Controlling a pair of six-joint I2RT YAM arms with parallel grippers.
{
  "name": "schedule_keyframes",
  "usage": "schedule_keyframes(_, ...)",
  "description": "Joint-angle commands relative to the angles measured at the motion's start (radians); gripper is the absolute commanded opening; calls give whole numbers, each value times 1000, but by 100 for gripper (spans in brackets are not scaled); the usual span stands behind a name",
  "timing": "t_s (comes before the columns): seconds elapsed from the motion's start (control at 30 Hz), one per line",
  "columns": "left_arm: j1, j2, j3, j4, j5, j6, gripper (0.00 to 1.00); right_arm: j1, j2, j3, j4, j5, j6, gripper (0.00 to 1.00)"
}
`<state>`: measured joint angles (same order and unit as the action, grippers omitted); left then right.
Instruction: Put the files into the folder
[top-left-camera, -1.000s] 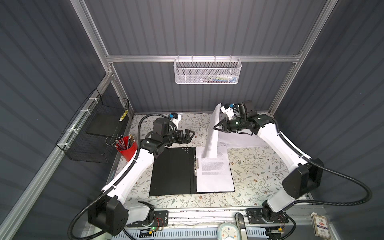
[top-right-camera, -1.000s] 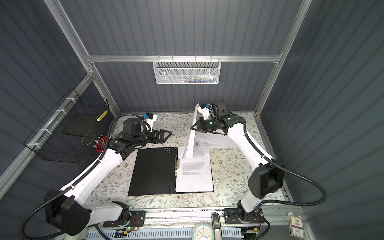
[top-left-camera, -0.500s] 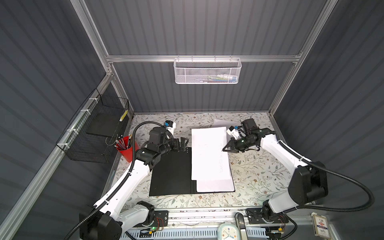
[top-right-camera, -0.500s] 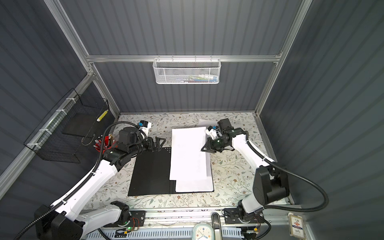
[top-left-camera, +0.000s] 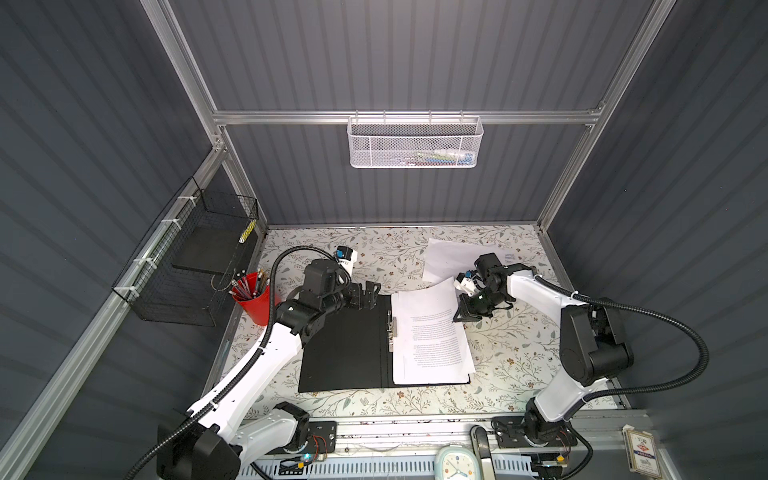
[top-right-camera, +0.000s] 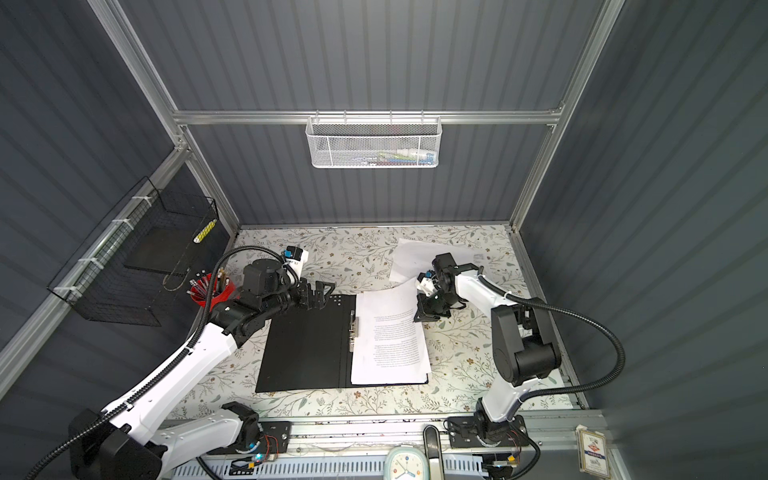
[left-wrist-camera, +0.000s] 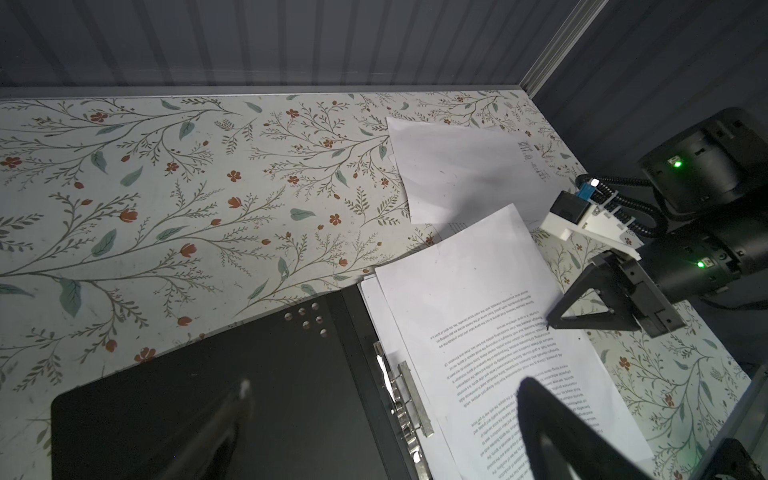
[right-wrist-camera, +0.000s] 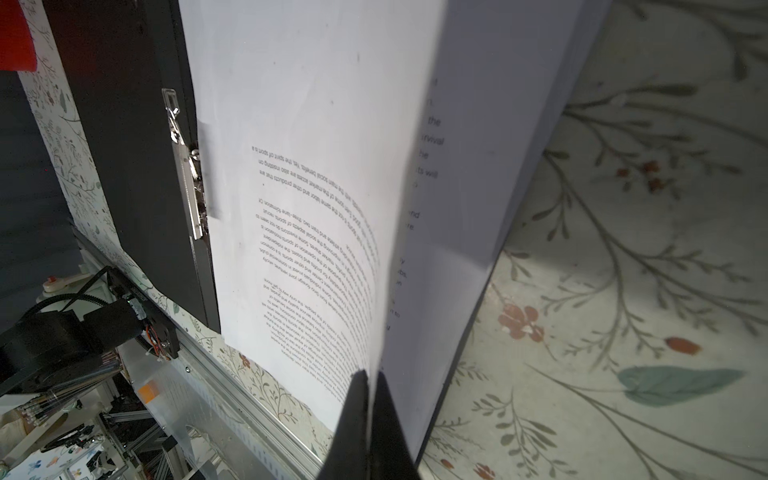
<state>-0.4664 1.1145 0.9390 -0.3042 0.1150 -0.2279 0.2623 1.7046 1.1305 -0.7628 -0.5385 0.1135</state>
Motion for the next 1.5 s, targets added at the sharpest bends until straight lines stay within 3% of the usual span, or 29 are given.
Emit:
schedule_keyframes(0.0,-5,-13,-13,15,4,17,100,3,-4,-6,11,-15,13,0)
schedule_keyframes(0.33,-5,-5,-17,15,27,2,100,18,28,-22,13,-34,34,0)
schedule_keyframes(0.63,-5,75,28,-93,97,4,100,34,25,-31,34,-43,40,0)
schedule_keyframes(1.47,-5,80,30,-83,123,3,100,52,58,-55,77,-69,83,0)
